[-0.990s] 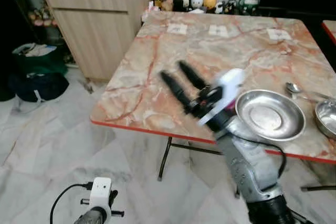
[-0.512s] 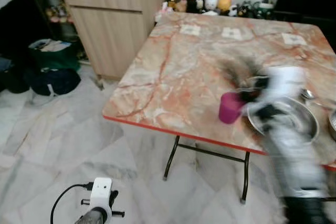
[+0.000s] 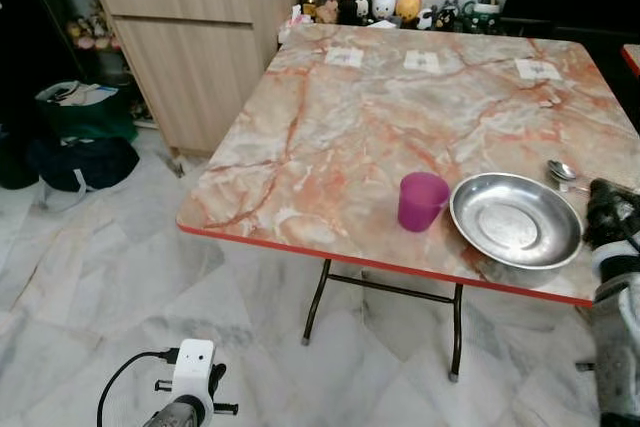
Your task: Setting the table
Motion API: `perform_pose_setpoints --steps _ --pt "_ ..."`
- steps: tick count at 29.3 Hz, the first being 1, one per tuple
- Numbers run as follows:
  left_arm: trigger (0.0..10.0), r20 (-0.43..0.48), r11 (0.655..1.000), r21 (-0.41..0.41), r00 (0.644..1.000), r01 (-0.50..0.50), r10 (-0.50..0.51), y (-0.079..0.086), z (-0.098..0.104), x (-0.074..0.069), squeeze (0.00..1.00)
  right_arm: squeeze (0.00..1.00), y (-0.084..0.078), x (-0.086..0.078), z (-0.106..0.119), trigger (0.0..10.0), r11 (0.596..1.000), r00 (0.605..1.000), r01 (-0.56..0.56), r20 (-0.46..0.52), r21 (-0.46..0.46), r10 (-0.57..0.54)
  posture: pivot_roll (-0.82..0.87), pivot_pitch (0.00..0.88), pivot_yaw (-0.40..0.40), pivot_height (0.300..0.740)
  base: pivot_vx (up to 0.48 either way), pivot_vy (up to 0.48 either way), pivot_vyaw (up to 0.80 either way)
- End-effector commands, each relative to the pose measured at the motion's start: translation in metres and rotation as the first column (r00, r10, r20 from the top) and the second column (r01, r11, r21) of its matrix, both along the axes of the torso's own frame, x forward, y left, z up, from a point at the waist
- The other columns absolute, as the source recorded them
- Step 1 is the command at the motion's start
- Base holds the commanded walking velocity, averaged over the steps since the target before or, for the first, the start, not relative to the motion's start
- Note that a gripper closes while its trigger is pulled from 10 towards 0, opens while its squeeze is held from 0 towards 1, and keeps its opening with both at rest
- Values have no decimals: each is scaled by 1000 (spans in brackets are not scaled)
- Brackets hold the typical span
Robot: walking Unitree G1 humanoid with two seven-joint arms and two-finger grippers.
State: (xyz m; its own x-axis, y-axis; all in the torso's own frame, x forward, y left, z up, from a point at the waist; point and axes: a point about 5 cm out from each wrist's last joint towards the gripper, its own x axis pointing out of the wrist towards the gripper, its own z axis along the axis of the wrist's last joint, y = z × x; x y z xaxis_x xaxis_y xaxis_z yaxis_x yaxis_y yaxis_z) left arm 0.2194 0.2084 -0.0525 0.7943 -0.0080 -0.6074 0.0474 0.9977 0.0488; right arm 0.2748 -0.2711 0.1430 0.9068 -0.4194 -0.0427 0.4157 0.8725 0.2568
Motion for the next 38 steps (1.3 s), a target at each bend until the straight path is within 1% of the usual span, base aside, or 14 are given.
perform_pose_setpoints --steps 1,2,4,7,10,14,15,20,22,24,31,33,38 --pt "10000 -28 1000 1 1000 -9 9 1 -4 -5 0 0 -1 -2 -17 10000 996 998 26 -63 91 -20 -64 63 3 740 0 0 0" --pt "10000 -29 1000 1 1000 -9 9 2 -4 -5 0 0 2 -1 -24 10000 991 996 14 -87 134 -2 -64 63 3 740 0 0 0" --pt "10000 -30 1000 1 999 -11 11 2 -4 -6 0 0 3 1 -27 10000 985 996 15 -91 169 1 -63 64 2 740 0 0 0" --pt "10000 -31 1000 1 999 -11 11 2 -4 -7 0 0 2 2 -29 10000 981 995 43 -91 188 -26 -62 64 2 740 0 0 0" --pt "10000 -34 1000 2 999 -12 12 3 -5 -8 0 0 -3 3 -31 10000 972 993 95 -95 216 -75 -58 66 3 740 0 0 0" --pt "10000 -34 1000 2 999 -12 12 3 -5 -8 0 0 -7 4 -30 10000 969 991 112 -92 219 -93 -56 68 5 740 0 0 0" --pt "10000 -34 1000 3 999 -11 11 3 -5 -8 0 0 -10 3 -32 10000 966 988 133 -109 223 -111 -56 68 5 740 0 0 0" --pt "10000 -35 1000 3 999 -9 9 4 -5 -8 0 0 -15 3 -41 10000 955 982 159 -144 252 -125 -56 71 8 740 0 0 0" --pt "10000 -35 1000 3 999 -8 9 4 -5 -8 0 0 -15 8 -45 10000 953 981 149 -164 263 -108 -55 70 8 740 0 0 0" --pt "10000 -35 1000 4 999 -9 9 4 -5 -8 0 0 -14 9 -47 10000 952 980 146 -173 269 -101 -52 69 8 740 0 0 0" --pt "10000 -36 1000 8 999 -12 12 5 -5 -8 0 0 -14 14 -54 10000 945 975 157 -196 286 -103 -46 66 12 740 0 0 0" --pt "10000 -37 1000 9 999 -12 13 6 -5 -9 0 0 -13 17 -56 10000 937 976 157 -193 311 -100 -45 66 11 740 0 0 0" --pt "10000 -38 1000 9 999 -12 12 6 -5 -9 0 0 -11 19 -58 10000 936 975 155 -202 315 -94 -42 65 11 740 0 0 0"
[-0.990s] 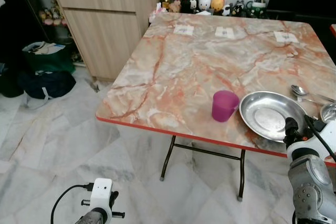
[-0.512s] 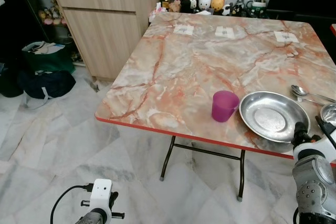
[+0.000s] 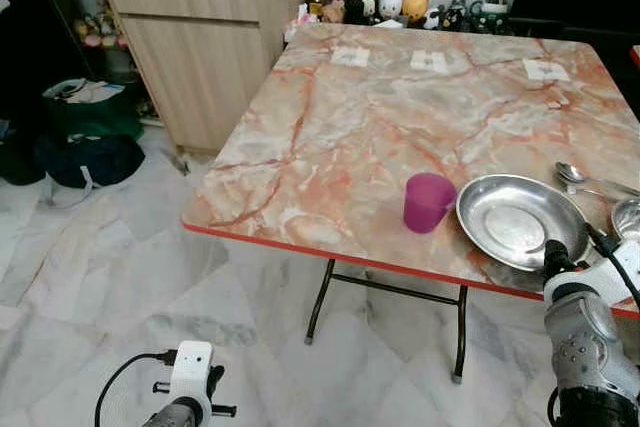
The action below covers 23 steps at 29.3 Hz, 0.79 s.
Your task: Setting the table
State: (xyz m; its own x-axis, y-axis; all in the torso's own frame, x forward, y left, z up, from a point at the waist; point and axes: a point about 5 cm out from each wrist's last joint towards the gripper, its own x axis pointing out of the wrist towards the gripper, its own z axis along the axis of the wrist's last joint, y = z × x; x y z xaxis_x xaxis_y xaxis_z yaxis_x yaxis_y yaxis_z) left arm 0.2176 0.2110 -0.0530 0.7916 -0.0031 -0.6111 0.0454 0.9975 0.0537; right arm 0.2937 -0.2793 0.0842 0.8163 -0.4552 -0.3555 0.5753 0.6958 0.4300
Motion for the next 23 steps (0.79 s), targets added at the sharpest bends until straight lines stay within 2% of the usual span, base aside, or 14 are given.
perform_pose_setpoints --steps 1,18,23 --pt "10000 -35 1000 4 999 -9 9 3 -5 -7 0 0 -2 1 -1 0 1000 1000 9 -6 -3 -9 -42 67 11 740 0 0 0" --pt "10000 -43 1000 8 999 -7 8 4 -6 -9 0 0 -1 3 -5 0 1000 1000 20 -17 -24 -20 -39 67 13 740 0 0 0" --pt "10000 -42 1000 8 999 -4 5 3 -6 -9 0 0 -6 -1 1 0 993 996 87 17 -76 -86 -37 66 11 740 0 0 0"
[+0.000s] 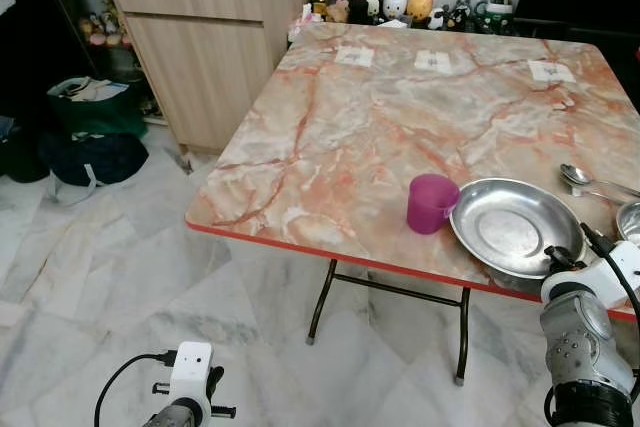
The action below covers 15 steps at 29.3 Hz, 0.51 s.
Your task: Setting the table
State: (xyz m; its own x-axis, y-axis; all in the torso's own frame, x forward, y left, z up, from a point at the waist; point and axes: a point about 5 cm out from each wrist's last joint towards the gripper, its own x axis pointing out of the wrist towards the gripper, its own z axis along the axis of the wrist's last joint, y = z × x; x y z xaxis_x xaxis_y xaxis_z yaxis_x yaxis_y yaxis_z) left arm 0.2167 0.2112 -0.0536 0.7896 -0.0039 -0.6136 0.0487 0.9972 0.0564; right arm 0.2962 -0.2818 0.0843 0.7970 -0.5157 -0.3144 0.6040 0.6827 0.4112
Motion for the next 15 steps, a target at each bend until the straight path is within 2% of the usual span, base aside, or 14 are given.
perform_pose_setpoints --steps 1,4,5,6,9,11,13,15 --pt "10000 -38 1000 6 999 -8 8 3 -5 -8 0 0 -8 -7 6 0 994 996 83 23 -69 -82 -36 66 10 740 0 0 0" --pt "10000 -37 1000 6 999 -7 7 3 -5 -8 0 0 -12 -12 12 0 985 989 139 57 -106 -133 -36 66 10 740 0 0 0" --pt "10000 -36 1000 7 999 -7 7 3 -5 -7 0 0 -12 -15 21 0 972 986 149 98 -179 -133 -39 66 11 740 0 0 0" --pt "10000 -36 1000 7 999 -7 7 3 -5 -7 0 0 -12 -15 21 0 972 986 149 98 -179 -133 -39 66 11 740 0 0 0" --pt "10000 -35 1000 10 999 -5 6 2 -5 -7 0 0 -6 -21 42 0 941 974 168 194 -295 -114 -41 63 11 740 0 0 0" --pt "10000 -33 1000 13 999 -6 6 2 -4 -7 0 0 -3 -24 53 0 921 965 184 239 -343 -103 -41 60 11 740 0 0 0" --pt "10000 -32 1000 15 999 -6 6 2 -4 -7 0 0 -2 -25 55 0 918 962 190 252 -349 -104 -41 60 11 740 0 0 0" --pt "10000 -31 1000 15 1000 -3 4 1 -4 -6 0 0 3 -30 69 0 887 955 197 288 -418 -76 -42 52 11 740 0 0 0"
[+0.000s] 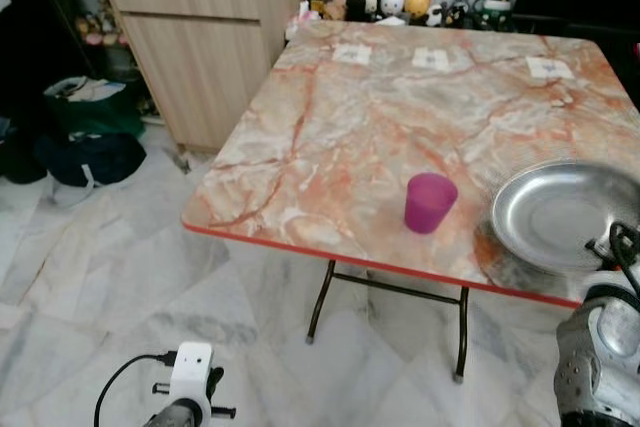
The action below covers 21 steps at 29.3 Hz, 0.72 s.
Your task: Setting the table
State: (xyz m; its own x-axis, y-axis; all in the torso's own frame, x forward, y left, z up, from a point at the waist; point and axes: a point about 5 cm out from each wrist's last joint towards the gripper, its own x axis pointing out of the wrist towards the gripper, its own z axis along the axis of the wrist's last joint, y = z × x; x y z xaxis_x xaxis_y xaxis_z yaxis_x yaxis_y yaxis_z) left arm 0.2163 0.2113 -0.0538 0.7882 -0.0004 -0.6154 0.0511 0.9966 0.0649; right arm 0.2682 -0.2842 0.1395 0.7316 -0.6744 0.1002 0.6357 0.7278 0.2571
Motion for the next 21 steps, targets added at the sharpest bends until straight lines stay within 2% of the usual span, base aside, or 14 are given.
perform_pose_setpoints --steps 1,3,4,5,10,11,14,16,18,21 --pt "10000 -28 1000 5 1000 -6 7 1 -4 -6 0 0 8 -3 18 0 996 998 -11 57 -84 16 -44 49 10 740 0 0 0" --pt "10000 -29 1000 1 1000 -7 7 0 -4 -6 0 0 13 -6 25 6588 991 997 -26 66 -135 35 -43 42 11 740 0 0 0" --pt "10000 -29 1000 1 1000 -7 7 0 -4 -6 0 0 13 -6 25 6588 991 997 -26 66 -135 35 -43 42 11 740 0 0 0" --pt "10000 -32 1000 -1 999 -6 6 0 -5 -7 0 0 14 -7 28 10000 988 996 -27 75 -151 39 -45 40 10 740 0 0 0" --pt "10000 -40 1000 1 999 -5 5 0 -6 -8 0 0 18 -9 36 10000 975 995 -39 85 -221 59 -50 28 11 740 0 0 0" --pt "10000 -43 1000 10 999 3 -2 -1 -6 -8 0 0 21 -9 39 10000 975 990 -51 114 -217 77 -47 24 12 740 0 0 0" --pt "10000 -41 1000 10 999 6 -6 -1 -6 -8 0 0 23 -8 41 10000 974 990 -56 117 -220 84 -49 21 11 740 0 0 0" --pt "10000 -40 1000 11 999 8 -7 -1 -6 -8 0 0 26 -6 41 10000 971 990 -73 98 -229 98 -50 20 10 740 0 -292 0" --pt "10000 -39 1000 11 999 9 -8 -2 -6 -8 0 0 30 -2 42 10000 954 989 -107 65 -278 130 -49 22 7 740 0 -452 0" --pt "10000 -37 1000 12 999 8 -7 -2 -5 -7 0 0 32 0 43 10000 955 987 -124 71 -270 148 -50 27 6 740 0 -472 -267"
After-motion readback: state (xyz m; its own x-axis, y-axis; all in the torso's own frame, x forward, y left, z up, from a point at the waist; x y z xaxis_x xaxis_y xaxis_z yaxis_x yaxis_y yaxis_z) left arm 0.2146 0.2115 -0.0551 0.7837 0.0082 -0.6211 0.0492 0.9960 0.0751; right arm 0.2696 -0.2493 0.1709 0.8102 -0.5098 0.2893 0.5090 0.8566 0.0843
